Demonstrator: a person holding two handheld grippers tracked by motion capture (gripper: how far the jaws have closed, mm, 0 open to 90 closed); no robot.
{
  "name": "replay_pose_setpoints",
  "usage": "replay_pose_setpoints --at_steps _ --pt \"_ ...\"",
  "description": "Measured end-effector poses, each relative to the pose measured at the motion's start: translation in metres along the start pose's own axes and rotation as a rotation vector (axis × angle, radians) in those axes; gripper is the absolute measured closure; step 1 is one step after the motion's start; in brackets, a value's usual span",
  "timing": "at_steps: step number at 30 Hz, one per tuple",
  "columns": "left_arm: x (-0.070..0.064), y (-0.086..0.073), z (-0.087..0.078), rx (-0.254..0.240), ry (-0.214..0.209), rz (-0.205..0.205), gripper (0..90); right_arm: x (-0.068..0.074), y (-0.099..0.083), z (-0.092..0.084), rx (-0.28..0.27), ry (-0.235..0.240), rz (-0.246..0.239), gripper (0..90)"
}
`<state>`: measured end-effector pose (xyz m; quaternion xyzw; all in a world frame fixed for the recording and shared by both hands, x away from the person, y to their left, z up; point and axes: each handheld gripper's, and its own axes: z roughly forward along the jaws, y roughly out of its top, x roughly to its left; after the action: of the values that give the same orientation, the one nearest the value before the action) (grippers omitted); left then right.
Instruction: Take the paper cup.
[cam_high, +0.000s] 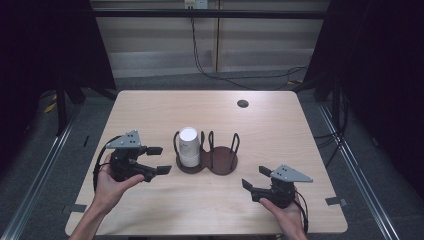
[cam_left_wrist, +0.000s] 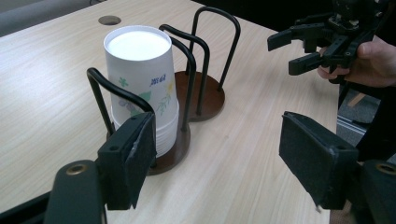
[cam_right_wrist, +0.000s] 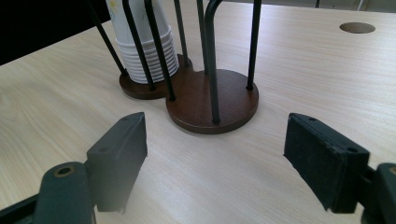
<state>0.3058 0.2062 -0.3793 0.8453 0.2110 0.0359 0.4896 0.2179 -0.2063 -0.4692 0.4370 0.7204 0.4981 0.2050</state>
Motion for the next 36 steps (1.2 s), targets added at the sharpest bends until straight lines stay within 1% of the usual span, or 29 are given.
replay_pose_setpoints --at_steps 3,5,7,9,13,15,17,20,22,23,25,27,29,30,31,32,33,36 --pt "0.001 0.004 0.003 0.004 0.002 0.008 22.1 0.0 0.0 0.0 0.002 0.002 0.002 21.2" --pt "0.003 0.007 0.005 0.017 0.011 0.015 21.6 -0.001 0.0 0.0 0.001 0.005 0.004 21.2" --pt "0.004 0.011 0.006 0.017 0.017 0.021 20.3 -0.001 0.0 0.0 0.004 0.005 0.007 21.2" --pt "0.006 0.014 0.007 0.012 0.02 0.018 20.3 -0.001 0.0 0.0 0.005 0.007 0.007 21.2" --pt "0.01 0.022 0.009 0.032 0.03 0.041 20.7 -0.001 0.0 0.0 0.005 0.013 0.006 21.2" --pt "0.012 0.026 0.009 0.035 0.029 0.04 20.7 -0.001 0.0 0.0 0.004 0.018 0.008 21.2" --pt "0.013 0.03 0.01 0.046 0.034 0.051 21.6 -0.001 0.0 0.0 0.004 0.02 0.01 21.2" --pt "0.015 0.034 0.011 0.05 0.035 0.057 22.9 -0.001 0.0 0.0 -0.001 0.025 0.01 20.9" --pt "0.018 0.038 0.014 0.064 0.03 0.064 23.7 -0.002 0.0 0.0 -0.001 0.027 0.013 20.4" --pt "0.02 0.04 0.015 0.071 0.038 0.07 24.3 -0.002 0.0 0.0 -0.002 0.031 0.014 19.9" --pt "0.022 0.043 0.017 0.068 0.031 0.066 24.2 -0.002 0.0 -0.001 -0.001 0.037 0.011 19.2" --pt "0.025 0.046 0.021 0.071 0.036 0.062 24.0 -0.002 -0.001 -0.001 0.0 0.041 0.008 19.0" --pt "0.027 0.048 0.024 0.075 0.027 0.058 24.0 -0.002 -0.001 -0.001 0.0 0.043 0.008 18.8" --pt "0.028 0.049 0.026 0.087 0.037 0.061 24.0 -0.002 -0.001 -0.001 0.0 0.045 0.009 18.8" --pt "0.028 0.051 0.029 0.098 0.038 0.071 23.5 -0.002 -0.001 -0.001 0.002 0.044 0.009 18.8" --pt "0.029 0.051 0.03 0.103 0.039 0.071 23.6 -0.002 -0.001 -0.001 0.005 0.044 0.012 18.7" --pt "0.031 0.054 0.033 0.121 0.05 0.072 23.4 -0.002 -0.001 -0.001 0.005 0.047 0.012 18.2" --pt "0.035 0.056 0.035 0.135 0.048 0.075 23.3 -0.003 -0.001 -0.002 0.004 0.055 0.014 17.3"
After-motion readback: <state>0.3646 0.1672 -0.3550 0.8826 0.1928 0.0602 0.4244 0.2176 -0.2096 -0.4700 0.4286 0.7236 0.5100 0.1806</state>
